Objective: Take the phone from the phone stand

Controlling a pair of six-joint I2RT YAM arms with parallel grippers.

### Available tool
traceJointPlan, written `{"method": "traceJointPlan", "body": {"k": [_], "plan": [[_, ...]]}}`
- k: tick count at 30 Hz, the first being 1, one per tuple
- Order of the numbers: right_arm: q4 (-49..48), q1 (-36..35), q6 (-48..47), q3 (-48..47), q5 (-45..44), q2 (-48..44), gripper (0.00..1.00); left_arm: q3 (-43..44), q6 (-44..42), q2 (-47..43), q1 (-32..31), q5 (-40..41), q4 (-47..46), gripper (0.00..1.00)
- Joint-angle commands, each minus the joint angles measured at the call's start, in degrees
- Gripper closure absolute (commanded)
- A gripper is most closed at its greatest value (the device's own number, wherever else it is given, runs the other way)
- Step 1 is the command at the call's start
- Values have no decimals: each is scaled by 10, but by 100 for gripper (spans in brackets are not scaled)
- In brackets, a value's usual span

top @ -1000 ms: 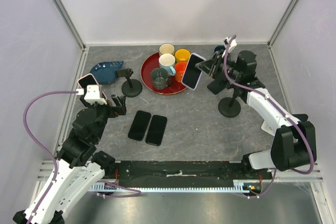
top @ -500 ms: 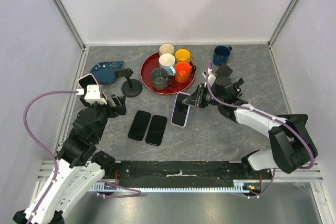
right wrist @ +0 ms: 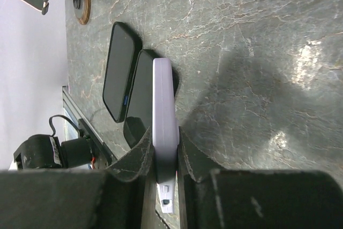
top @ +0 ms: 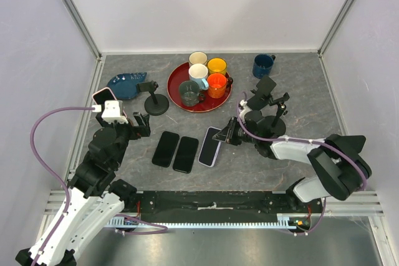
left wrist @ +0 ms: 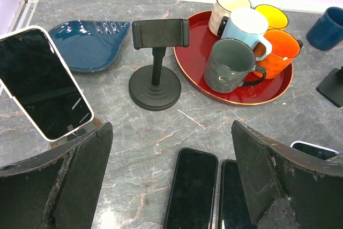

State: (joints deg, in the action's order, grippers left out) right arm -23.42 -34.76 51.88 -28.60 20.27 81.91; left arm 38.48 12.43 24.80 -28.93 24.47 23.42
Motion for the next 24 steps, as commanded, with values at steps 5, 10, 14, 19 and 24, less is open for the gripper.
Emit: {"method": "traceJointPlan", "body": {"k": [5,10,14,19,24], "plan": [[-134,-45,82,-3,-5,76,100,-1,4,5,5,9,-25,3],[-132,-64,89,-1,-8,104,100,-1,4,6,5,8,-25,3],[-99,-63,79,-4,-8,109,100,-2,4,5,5,7,-25,3],[-54,-63,67,0,-17,99,100,-2,4,3,5,6,-24,3],[4,-65,46,-3,-24,91,86,-2,4,2,5,6,-24,3]]}}
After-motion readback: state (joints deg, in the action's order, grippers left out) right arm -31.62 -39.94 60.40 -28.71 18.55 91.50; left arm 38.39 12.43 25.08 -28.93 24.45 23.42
